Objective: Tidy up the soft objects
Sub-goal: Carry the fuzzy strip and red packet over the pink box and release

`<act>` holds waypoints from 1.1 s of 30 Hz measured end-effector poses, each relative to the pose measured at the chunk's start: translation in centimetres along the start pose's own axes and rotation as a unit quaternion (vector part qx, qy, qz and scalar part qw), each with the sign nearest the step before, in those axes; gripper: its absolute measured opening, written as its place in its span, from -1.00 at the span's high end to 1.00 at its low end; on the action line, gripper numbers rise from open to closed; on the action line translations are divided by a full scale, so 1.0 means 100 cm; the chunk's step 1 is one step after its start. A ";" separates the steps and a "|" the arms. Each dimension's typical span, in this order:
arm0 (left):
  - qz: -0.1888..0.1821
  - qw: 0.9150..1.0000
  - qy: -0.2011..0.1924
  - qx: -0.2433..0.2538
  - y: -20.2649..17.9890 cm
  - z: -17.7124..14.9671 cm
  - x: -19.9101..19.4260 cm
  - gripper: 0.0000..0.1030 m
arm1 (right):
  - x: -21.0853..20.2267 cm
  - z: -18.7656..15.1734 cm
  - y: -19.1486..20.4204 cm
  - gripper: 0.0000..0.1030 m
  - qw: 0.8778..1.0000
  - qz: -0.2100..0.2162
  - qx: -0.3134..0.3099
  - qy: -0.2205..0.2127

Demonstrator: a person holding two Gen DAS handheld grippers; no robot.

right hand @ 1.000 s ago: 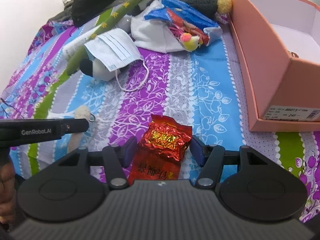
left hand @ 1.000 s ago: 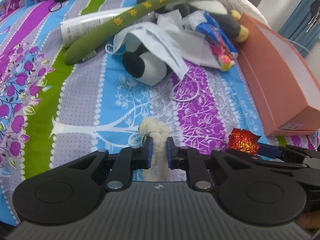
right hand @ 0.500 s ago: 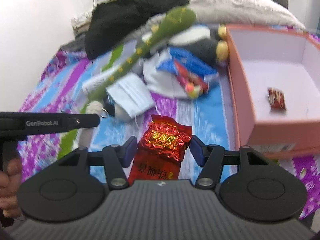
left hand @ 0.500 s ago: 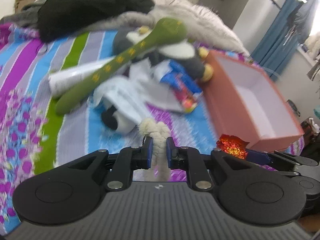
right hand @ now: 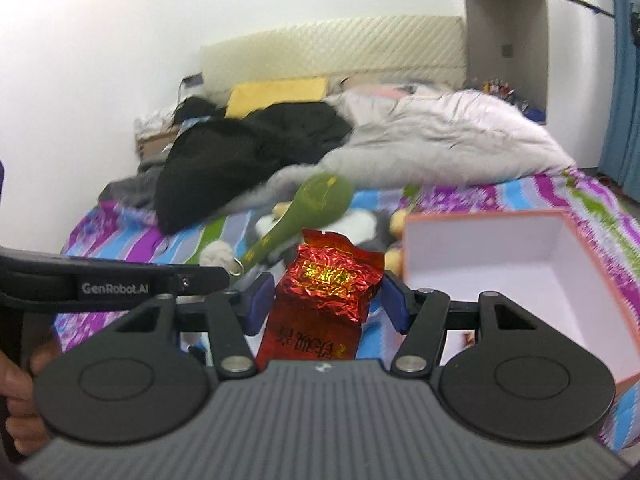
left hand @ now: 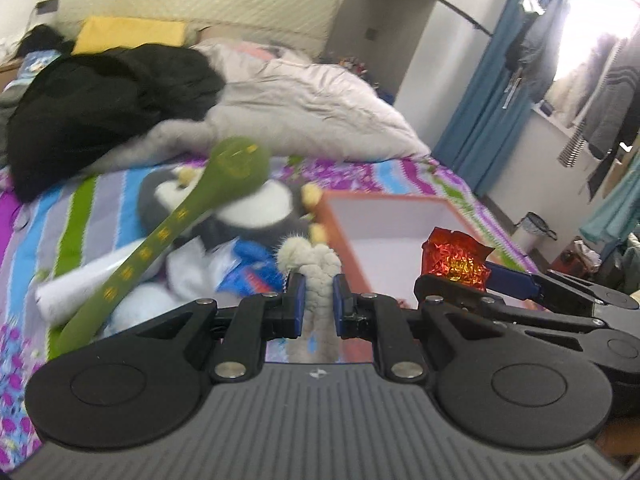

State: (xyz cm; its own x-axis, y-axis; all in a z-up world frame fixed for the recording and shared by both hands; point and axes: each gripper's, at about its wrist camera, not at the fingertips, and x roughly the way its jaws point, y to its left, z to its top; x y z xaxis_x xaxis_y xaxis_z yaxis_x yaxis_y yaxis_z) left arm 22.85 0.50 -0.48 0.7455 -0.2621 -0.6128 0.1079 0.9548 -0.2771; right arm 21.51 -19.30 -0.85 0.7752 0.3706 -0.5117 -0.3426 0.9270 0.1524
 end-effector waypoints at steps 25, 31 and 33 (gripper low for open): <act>-0.051 0.982 0.165 0.081 -0.135 0.038 0.192 0.66 | 0.069 -0.002 -0.172 -0.18 0.975 -0.119 0.113 0.147; -0.064 0.974 0.200 0.084 -0.141 0.030 0.217 0.55 | 0.077 -0.019 -0.187 -0.32 0.969 -0.128 0.129 0.169; -0.063 0.974 0.200 0.082 -0.141 0.030 0.218 0.30 | 0.077 -0.022 -0.190 -0.41 0.968 -0.129 0.133 0.170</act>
State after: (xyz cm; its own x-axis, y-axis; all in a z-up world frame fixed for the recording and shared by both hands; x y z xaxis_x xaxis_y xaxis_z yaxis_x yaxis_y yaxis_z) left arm 39.55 -18.26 -7.72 0.4073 -0.3812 -0.8299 0.3101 0.9125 -0.2669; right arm 32.87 -34.15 -9.52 0.5815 0.1268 -0.8036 0.0227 0.9849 0.1719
